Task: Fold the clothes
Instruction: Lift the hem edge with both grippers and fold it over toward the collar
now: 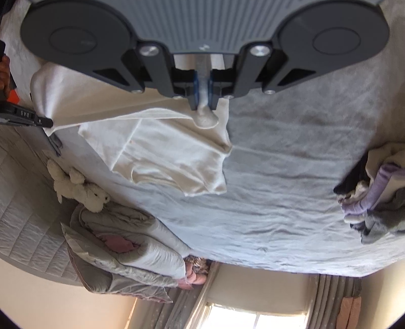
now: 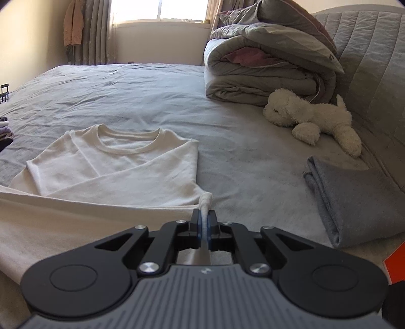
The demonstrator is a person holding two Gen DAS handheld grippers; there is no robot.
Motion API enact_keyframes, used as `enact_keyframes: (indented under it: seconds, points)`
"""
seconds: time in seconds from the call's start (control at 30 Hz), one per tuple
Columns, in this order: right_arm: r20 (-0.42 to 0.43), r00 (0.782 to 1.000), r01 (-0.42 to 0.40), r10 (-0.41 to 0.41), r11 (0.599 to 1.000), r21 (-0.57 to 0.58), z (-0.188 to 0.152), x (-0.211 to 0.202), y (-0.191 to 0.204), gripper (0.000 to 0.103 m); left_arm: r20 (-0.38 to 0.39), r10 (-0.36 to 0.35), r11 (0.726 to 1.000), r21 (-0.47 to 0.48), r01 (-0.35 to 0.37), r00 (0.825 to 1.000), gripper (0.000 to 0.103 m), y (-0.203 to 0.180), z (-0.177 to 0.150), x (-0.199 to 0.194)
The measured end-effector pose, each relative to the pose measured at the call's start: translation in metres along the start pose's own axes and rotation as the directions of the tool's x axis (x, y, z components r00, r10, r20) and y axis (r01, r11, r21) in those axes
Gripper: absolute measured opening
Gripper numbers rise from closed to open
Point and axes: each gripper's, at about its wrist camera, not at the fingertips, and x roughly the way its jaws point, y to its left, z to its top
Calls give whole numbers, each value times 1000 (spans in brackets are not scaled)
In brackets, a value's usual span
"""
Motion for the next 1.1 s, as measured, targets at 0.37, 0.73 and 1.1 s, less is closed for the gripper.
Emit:
enact_keyframes:
  seconds: [0.37,0.73,1.1]
  points:
    - [39,998,56,-56,998,3,10,13,1,4,28,50,997,51,-52,998,8,-9,35,26]
    - [101,989,110,-110,994,3,36,39,1,4,55,79,995,53,-82,995,8,-10,74,62]
    - [89,987,135,-134,991,-13,66,97,3,4,46,131,990,43,-133,990,8,-5,109,127]
